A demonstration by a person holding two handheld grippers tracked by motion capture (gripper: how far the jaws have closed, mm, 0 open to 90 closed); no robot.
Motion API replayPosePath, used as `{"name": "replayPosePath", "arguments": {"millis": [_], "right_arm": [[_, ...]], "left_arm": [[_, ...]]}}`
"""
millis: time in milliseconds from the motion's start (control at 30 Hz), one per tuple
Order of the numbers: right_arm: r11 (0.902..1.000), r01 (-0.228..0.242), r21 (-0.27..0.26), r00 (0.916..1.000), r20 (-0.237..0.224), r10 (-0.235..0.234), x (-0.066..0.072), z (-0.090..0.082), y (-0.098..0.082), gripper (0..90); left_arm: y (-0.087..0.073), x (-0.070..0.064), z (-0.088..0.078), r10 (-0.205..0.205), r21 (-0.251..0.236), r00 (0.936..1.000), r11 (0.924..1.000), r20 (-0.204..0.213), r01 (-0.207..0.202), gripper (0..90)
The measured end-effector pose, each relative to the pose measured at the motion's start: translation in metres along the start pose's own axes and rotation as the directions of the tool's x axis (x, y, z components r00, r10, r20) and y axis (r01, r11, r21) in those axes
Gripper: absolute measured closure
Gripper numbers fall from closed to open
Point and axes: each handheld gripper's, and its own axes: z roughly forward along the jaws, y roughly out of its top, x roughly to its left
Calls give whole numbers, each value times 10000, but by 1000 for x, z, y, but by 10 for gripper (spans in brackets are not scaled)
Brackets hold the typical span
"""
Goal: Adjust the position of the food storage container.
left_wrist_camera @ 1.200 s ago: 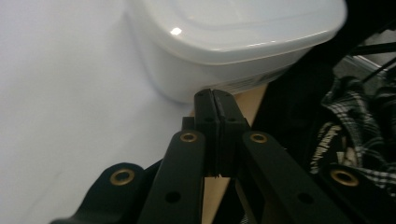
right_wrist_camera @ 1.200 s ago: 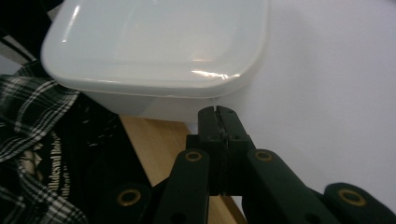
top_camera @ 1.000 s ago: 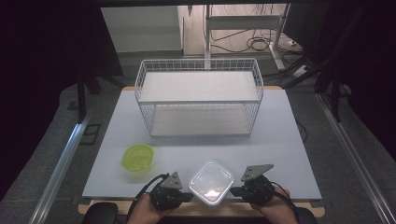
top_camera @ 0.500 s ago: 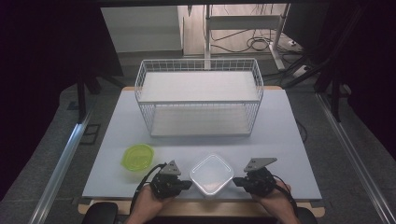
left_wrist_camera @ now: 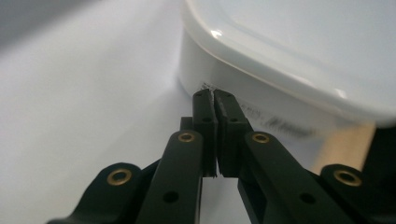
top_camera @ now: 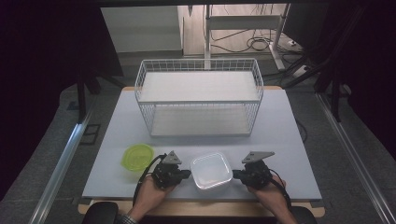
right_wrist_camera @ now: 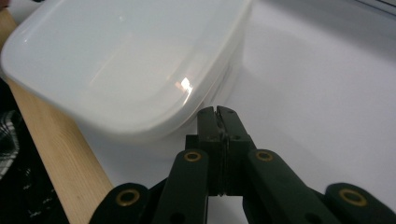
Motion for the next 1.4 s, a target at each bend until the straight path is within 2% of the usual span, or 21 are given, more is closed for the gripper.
{"name": "replayPosePath", "arguments": {"millis": [100, 200, 300, 400, 600, 767, 900, 1000, 1100, 1233, 1333, 1400], "right_arm": [[9998, -37, 196, 10000, 33, 36, 2, 6, 2, 888], [9997, -143, 173, 9999, 17, 143, 4, 5, 2, 868], [9998, -153, 111, 9999, -39, 154, 5, 1, 2, 866], [10000, 12, 73, 9999, 124, -13, 11, -3, 2, 873], [9999, -101, -30, 9995, 305, 101, 9, -1, 7, 890], [9999, -115, -85, 9987, 503, 119, 4, 4, 16, 892], [9998, -168, -75, 9991, 388, 171, 1, 5, 19, 887], [9999, -84, -71, 9995, 287, 86, 4, -2, 14, 886], [10000, -9, -73, 10000, 93, 10, 11, -14, 4, 887], [9999, -76, 132, 9980, -621, 84, 23, -20, -10, 888], [9992, 177, 366, 9944, -1050, -138, 33, -18, -13, 887], [9984, 343, 458, 9917, -1253, -283, 38, -15, -12, 887]], "left_arm": [[5, 5, 3, -32, 58, 9999, 10000, -141, 33, 888], [4, 7, 2, -107, 83, 9999, 9999, 18, 107, 874], [1, 1, -4, -22, 68, 9999, 10000, 156, 21, 876], [0, -6, -7, 271, 190, 9996, 9995, -90, -269, 882], [6, 0, -2, -107, 133, 9998, 9999, -159, 109, 892], [10, 3, -1, -148, 127, 9990, 9998, -416, 153, 897], [8, 8, -8, -405, 27, 9992, 9992, 14, 405, 874], [2, 0, -19, -254, -34, 9989, 9997, 400, 256, 881], [-7, -15, -28, 35, 11, 9964, 10000, 848, -36, 891], [-16, -34, -27, 388, 338, 9890, 9985, 1428, -440, 897], [-18, -45, -23, 661, 584, 9851, 9954, 1585, -762, 896], [-16, -48, -19, 844, 656, 9861, 9934, 1432, -946, 893]]}}
